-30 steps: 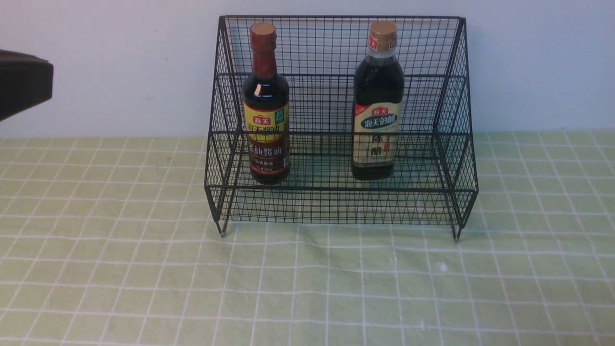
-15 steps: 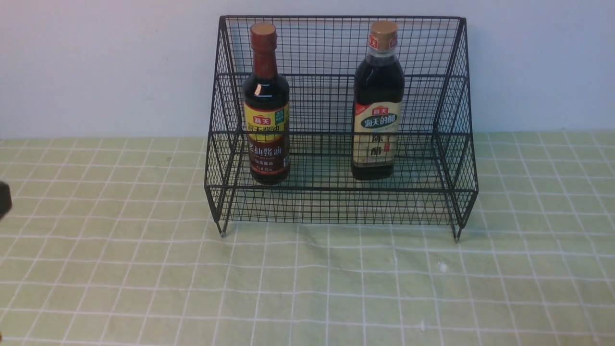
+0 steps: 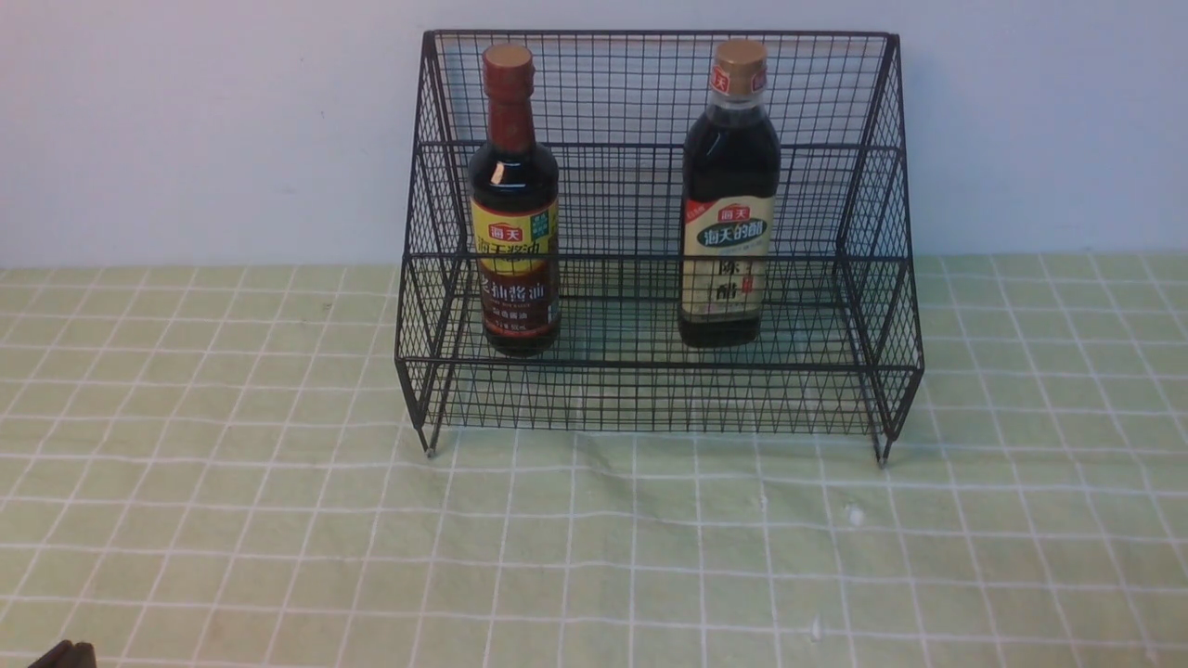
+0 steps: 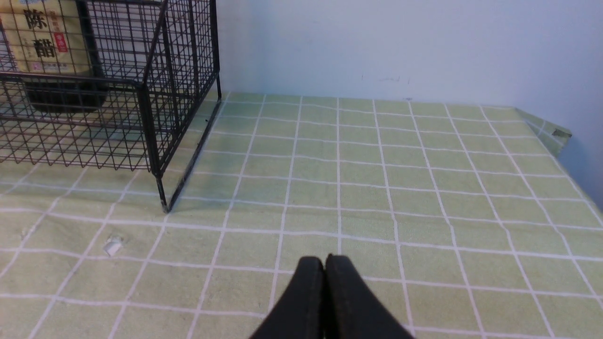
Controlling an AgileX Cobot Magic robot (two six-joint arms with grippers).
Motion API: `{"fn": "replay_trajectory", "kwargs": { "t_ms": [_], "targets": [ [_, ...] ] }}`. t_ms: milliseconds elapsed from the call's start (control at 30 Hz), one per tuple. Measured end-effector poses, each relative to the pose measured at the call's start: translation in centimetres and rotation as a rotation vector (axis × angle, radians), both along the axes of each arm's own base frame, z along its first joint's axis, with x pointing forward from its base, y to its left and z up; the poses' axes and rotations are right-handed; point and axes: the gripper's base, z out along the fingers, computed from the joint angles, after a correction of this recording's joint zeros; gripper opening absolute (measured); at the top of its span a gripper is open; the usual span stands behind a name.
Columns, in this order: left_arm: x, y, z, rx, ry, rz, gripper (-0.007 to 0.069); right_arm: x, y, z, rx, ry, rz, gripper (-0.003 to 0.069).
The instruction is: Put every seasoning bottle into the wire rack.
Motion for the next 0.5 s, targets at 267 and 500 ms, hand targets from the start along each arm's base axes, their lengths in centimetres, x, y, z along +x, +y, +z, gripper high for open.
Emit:
{"fn": "replay_trajectory", "kwargs": {
  "t_ms": [267,500],
  "targets": [
    [-0.10,-0.01,-0.38,0.003,0.041,-0.002,-0.0006,0.00,0.00,0.00,0.000,0.000,0.000,-0.0015],
    [-0.10,-0.01,-0.39,0.003,0.043,-0.002,-0.0006,0.00,0.00,0.00,0.000,0.000,0.000,-0.0015]
  ]
}}
